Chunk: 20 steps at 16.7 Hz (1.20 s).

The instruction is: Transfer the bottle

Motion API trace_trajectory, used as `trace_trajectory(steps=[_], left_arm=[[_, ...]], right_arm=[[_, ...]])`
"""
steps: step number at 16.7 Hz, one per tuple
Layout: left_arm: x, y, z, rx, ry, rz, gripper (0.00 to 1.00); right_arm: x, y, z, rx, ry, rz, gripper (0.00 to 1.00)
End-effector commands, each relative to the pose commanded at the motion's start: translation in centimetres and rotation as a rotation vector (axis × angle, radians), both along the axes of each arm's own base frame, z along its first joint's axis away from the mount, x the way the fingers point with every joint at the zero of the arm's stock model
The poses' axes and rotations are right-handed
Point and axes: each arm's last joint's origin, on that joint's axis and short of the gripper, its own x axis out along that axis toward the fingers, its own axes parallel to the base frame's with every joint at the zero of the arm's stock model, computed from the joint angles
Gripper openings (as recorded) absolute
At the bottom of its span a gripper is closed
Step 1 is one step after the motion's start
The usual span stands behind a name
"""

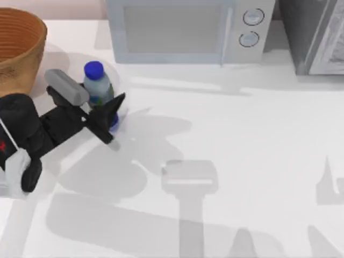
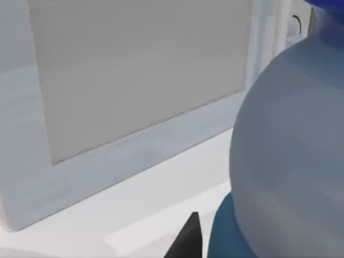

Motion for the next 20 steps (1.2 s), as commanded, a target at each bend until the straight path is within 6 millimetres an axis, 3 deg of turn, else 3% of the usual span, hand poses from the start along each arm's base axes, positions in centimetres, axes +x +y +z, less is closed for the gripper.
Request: trace_trajectory(steps=[3, 6, 12, 20], left_arm=[[-3.1, 5.5, 1.2, -0.002, -0.004, 0.004, 0.00], [-5.1, 7.7, 2.3, 0.002, -0.031, 0.004, 0.00], [-5.2, 7.7, 2.3, 0.003, -0.030, 0.003, 0.00], [-1.6, 4.2, -1.1, 0.003, -0.032, 0.004, 0.00]], right_arm=[[0.0, 0.0, 0.0, 0.000, 0.000, 0.000, 1.00], [0.0, 0.0, 0.0, 0.000, 0.000, 0.000, 1.00], [0.0, 0.0, 0.0, 0.000, 0.000, 0.000, 1.00], [0.0, 0.0, 0.0, 0.000, 0.000, 0.000, 1.00]])
